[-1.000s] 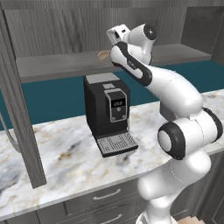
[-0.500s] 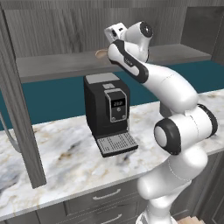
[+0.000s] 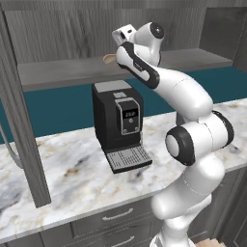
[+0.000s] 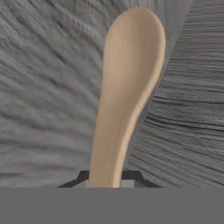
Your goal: Organize the utensils by type. Pick up the wooden spoons from the counter and place them in the open cabinet. Then pick up the metallic utensils from the counter and place them in the open drawer.
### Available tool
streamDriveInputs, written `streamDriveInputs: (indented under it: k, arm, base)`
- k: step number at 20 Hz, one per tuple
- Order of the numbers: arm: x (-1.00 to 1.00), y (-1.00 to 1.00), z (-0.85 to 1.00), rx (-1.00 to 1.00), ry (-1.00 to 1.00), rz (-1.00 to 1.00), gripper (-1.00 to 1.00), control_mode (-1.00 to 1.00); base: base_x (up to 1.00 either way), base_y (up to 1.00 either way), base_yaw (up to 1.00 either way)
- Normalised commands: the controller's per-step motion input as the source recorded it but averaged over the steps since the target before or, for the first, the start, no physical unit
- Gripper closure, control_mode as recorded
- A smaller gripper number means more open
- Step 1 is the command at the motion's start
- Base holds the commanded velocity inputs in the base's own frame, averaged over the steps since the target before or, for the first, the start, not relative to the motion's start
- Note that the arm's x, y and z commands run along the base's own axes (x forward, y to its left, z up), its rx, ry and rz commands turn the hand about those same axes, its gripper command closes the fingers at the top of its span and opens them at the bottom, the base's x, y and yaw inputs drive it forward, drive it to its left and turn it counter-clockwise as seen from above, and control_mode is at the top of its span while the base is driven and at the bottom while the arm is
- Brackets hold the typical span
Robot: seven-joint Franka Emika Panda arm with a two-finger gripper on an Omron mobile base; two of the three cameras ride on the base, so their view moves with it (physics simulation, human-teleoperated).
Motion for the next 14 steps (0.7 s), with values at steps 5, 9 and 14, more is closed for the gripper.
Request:
streamDriveInputs:
  k: [5, 9, 14]
  arm:
    - [0.08, 0.10, -0.27, 0.01, 0.04, 0.00, -1.00, -1.00]
    - [0.07, 0.00, -0.23, 0.03, 0.05, 0.00, -1.00, -1.00]
    - [0.01, 0.00, -0.24, 0.04, 0.07, 0.00, -1.00, -1.00]
  base:
    - [0.00, 0.00, 0.00]
    - [0.00, 0.00, 0.00]
    - [0.00, 0.00, 0.00]
